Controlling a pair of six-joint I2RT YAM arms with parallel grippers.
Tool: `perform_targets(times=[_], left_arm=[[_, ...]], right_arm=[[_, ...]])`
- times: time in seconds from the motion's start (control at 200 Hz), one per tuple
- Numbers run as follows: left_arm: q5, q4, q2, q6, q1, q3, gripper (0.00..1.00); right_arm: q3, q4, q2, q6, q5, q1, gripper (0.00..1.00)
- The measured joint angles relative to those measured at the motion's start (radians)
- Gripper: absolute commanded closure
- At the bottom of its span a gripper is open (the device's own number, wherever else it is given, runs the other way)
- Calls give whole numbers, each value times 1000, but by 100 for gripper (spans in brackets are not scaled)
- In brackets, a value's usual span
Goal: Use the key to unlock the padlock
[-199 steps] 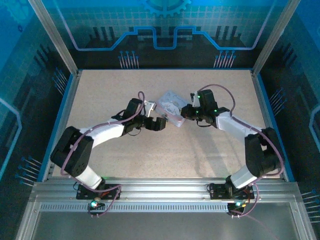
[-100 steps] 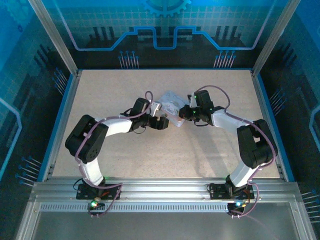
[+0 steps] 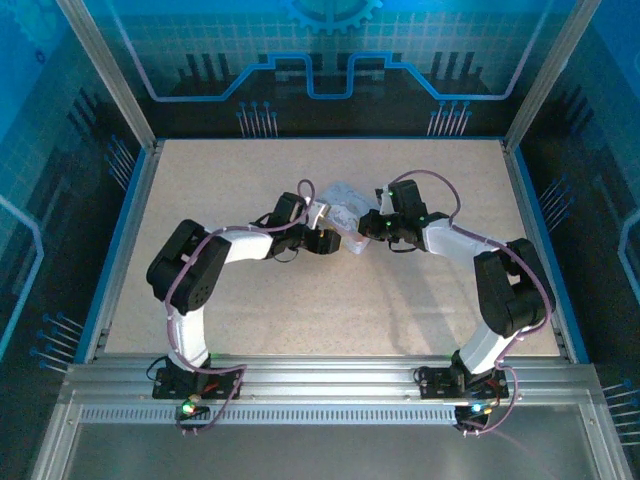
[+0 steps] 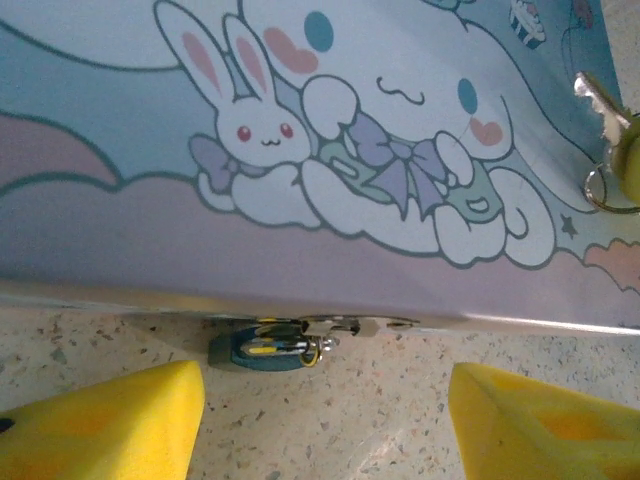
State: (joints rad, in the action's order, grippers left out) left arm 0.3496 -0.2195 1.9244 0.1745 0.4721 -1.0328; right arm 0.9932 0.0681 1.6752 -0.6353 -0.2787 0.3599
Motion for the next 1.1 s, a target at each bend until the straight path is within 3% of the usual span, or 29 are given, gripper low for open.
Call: perform_targets(times=[0.535, 1.101], left_arm=[[23, -15, 54, -54, 0, -25, 36], [79, -29, 73, -39, -1, -37, 50]], right_arm=[[10, 17, 0, 8, 18, 8, 100], [20, 18, 6, 7, 36, 24, 100]])
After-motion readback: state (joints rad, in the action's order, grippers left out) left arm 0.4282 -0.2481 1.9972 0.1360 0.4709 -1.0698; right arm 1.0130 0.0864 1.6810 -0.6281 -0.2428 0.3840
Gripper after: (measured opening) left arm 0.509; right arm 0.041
